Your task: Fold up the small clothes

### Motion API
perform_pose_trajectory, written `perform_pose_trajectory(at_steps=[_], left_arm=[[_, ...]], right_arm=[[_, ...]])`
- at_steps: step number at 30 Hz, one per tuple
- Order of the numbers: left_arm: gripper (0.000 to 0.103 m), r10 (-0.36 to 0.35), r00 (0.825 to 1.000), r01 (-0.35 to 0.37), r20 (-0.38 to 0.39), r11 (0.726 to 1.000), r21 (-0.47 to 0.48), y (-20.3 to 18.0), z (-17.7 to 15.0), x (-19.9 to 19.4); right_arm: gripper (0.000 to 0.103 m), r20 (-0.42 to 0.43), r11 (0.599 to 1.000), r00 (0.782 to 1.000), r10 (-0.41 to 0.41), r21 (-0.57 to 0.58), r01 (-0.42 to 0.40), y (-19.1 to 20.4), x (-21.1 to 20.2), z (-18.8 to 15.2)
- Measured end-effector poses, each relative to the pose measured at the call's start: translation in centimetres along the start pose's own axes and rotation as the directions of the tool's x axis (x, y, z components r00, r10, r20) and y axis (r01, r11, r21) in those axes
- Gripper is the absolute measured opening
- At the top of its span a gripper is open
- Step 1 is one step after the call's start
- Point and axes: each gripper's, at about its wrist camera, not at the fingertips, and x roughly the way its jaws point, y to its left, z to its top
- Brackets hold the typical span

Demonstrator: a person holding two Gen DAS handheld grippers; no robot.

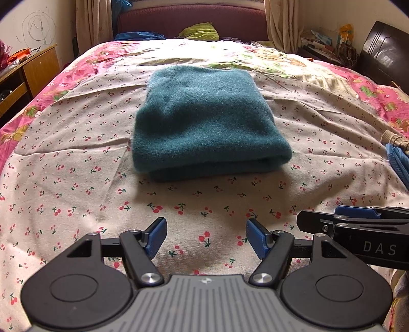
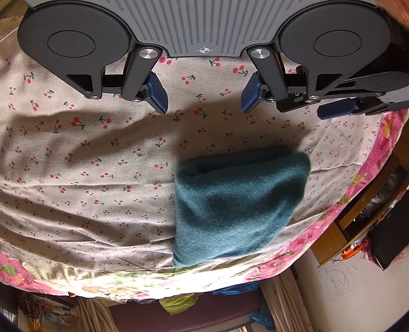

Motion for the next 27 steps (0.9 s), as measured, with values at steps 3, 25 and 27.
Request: perform_pose_trajectory(at_steps=[3,25,27], left_arm=[[0.08,0.003,1.0,-0.003,0.004,1.0,-0.003,0.01,-0.2,-0.12],[0.083,-0.005,1.0,0.005,0.001,1.0,-0.029,0.13,-0.44,-0.44],[0.083,-0.008,1.0,0.008,-0.001,0.999,-0.032,0.15,-0.42,-0.36]], right_arm=[[0.064,0.003,1.0,1.0,-0.016,-0.008,0.016,0.07,0.0,-0.14],[0.067,-0.008,0.993,0.994,-0.108,-0.049,0.107,0.66,-0.28,-0.55],[0.067,-0.01,0.993,0.994,-0.106,-0.045,0.105,0.59,-0.3,-0.57]])
